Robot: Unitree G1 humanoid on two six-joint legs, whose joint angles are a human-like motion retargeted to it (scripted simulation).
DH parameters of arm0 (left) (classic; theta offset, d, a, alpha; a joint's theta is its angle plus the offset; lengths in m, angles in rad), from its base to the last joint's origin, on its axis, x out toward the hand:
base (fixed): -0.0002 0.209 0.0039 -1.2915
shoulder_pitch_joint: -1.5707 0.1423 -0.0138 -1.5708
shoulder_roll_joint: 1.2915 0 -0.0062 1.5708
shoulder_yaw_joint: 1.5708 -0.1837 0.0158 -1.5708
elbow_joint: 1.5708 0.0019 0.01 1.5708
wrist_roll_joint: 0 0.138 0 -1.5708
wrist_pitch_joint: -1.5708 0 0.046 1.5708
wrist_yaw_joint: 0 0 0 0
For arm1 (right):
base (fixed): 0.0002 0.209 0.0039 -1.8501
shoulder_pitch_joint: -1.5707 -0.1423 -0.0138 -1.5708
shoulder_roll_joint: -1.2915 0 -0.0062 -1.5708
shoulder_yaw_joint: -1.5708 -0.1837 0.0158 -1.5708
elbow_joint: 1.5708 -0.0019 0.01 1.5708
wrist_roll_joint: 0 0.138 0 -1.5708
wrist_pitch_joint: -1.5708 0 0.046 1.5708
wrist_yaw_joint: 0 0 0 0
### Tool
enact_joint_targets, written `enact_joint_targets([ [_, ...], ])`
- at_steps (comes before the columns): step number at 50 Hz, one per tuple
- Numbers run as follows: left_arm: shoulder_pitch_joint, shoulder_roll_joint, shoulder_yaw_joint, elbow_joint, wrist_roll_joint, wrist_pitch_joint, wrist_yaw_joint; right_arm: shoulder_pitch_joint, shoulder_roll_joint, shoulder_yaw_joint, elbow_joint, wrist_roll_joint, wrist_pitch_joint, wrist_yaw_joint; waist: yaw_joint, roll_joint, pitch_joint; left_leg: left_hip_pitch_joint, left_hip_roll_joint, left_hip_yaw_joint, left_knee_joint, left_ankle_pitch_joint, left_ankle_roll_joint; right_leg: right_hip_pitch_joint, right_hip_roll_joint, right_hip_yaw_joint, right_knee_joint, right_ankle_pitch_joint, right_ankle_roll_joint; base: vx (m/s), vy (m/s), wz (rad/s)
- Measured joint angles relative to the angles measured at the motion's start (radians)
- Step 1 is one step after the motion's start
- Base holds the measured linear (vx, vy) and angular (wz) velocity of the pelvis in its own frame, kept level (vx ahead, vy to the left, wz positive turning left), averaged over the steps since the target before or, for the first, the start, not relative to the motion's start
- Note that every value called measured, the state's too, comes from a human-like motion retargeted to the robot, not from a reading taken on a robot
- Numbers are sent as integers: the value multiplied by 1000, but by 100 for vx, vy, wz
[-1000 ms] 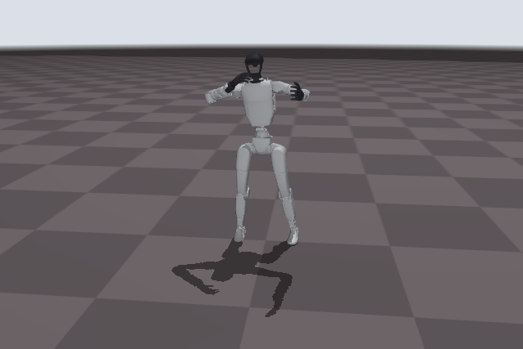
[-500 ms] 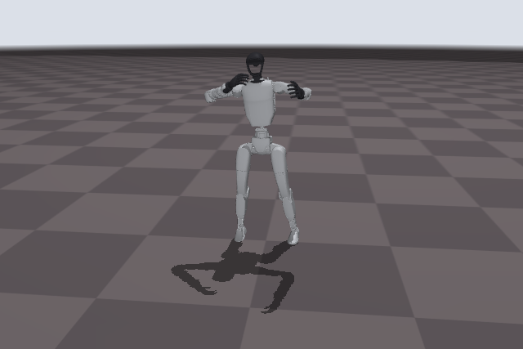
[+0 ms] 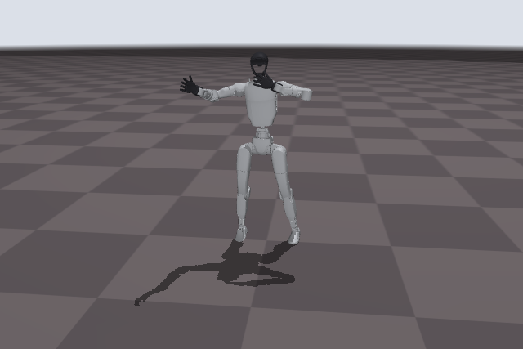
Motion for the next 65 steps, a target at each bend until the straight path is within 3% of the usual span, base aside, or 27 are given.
enact_joint_targets([
  [4, 14, 86, 58, 154, 176, -17, 45, 90, -30, -28, -204, -1, -47, 101, 6, -7, 3, 0, 1, -1, 5, -3, -3, 2, 0, -1, 1, -2, 0, 0, 0, 0],
  [8, 113, 148, 210, 548, 357, -22, 141, 129, -89, -15, -550, -113, -64, 313, 2, -5, 4, -3, -3, -1, 12, -5, 4, 3, -3, -2, 2, -6, 0, 0, 0, 0],
  [10, 160, 132, 271, 770, 374, -7, 240, 109, -62, 38, -778, 27, -95, 302, -7, 0, 4, -5, -7, -1, 15, -5, 9, 3, -8, -1, 0, -6, 0, 0, 0, 0],
  [15, 203, 24, 383, 1276, 199, 43, 487, -137, 28, 272, -1238, -10, -112, 345, -36, 11, 7, -9, -29, 0, 11, 6, 36, -2, -31, 3, -4, -7, 0, 0, 0, 0],
  [18, 215, -31, 462, 1419, 48, 50, 613, -238, 104, 367, -1381, 5, -108, 376, -51, 17, 8, -12, -37, 1, 7, 13, 47, -5, -39, 5, -6, -5, 0, 0, 0, 0],
  [21, 262, -32, 506, 1351, 28, 27, 591, -237, 101, 357, -1373, 15, -123, 380, -57, 25, 11, -12, -32, 2, 8, 12, 44, -6, -33, 7, -7, -4, 0, 0, 0, 0],
  [26, 359, 15, 464, 903, -17, 19, 345, -65, 6, 193, -1068, -46, -142, 296, -42, 21, 8, -5, -17, 9, 7, 2, 29, -7, -17, 10, -2, -5, 0, 0, 0, 0],
  [30, 273, 53, 282, 495, -30, 1, 147, -15, -11, 162, -657, -85, -98, 216, -29, 1, 1, 3, -3, 16, 3, -6, 11, -6, -3, 13, 2, -5, 0, 0, 0, 0],
  [33, 108, 31, 67, 227, 45, -12, 62, -78, 3, 221, -299, -135, 8, 206, -22, -16, -1, 9, 2, 19, -1, -9, 5, -4, 3, 16, 4, -3, 0, 0, 0, 0],
  [37, -53, -3, -121, 72, 152, -3, 48, -95, 69, 197, -35, 33, 24, 37, -13, -29, 3, 17, 9, 21, -2, -11, -3, 2, 10, 18, 2, 0, 0, 0, 0, 0],
  [41, -24, 57, -68, 254, 290, -33, 155, -25, 48, 121, -146, 18, -33, 28, -1, -45, 13, 18, 9, 20, 0, -11, -4, 7, 10, 16, -1, 1, 0, 0, 0, 0],
  [45, 116, 73, 137, 644, 356, -21, 263, 25, -17, 99, -447, -76, -47, 193, -11, -47, 13, 12, 2, 14, 4, -9, 6, 5, 2, 11, 0, -4, 0, 0, 0, 0],
  [50, 246, -38, 359, 1130, 64, 25, 424, -81, 13, 218, -934, 71, -118, 292, -51, -31, 5, 5, -11, 13, 6, -5, 22, 2, -12, 11, -3, -8, 0, 0, 0, 0],
  [52, 265, -29, 411, 1300, 156, 126, 384, -160, 40, 285, -1123, 101, -108, 386, -68, -25, 1, 0, -13, 12, 11, -6, 24, 0, -15, 11, -4, -9, 0, 0, 0, 0],
  [53, 269, -56, 449, 1336, 84, 104, 464, -191, 66, 316, -1207, 102, -114, 386, -75, -24, 3, 0, -17, 11, 10, -3, 30, 0, -19, 12, -5, -9, 0, 0, 0, 0],
  [55, 281, -96, 509, 1334, -35, 45, 567, -229, 117, 357, -1339, 92, -127, 398, -79, -23, 5, 1, -20, 13, 8, -1, 36, 0, -21, 15, -8, -7, 0, 0, 0, 0],
  [57, 326, -82, 530, 1247, -3, 52, 496, -251, 134, 358, -1401, 61, -115, 440, -83, -18, 9, 2, -14, 14, 11, -4, 31, 1, -15, 16, -8, -6, 0, 0, 0, 0],
  [58, 360, -45, 532, 1197, 122, 104, 381, -250, 129, 336, -1402, 44, -102, 480, -85, -15, 11, 1, -7, 14, 15, -8, 23, 2, -8, 16, -7, -6, 0, 0, 0, 0],
  [60, 395, -72, 532, 1000, -40, 34, 394, -204, 114, 290, -1354, -32, -112, 406, -81, -14, 18, 5, -6, 15, 11, -7, 27, 2, -6, 18, -5, -7, 0, 0, 0, 0],
  [65, 356, 5, 343, 467, 40, 1, 226, -40, 39, 105, -1020, -173, -98, 298, -67, -15, 14, 12, 9, 20, 9, -14, 15, 2, 10, 21, 0, -7, 0, 0, 0, 0],
])
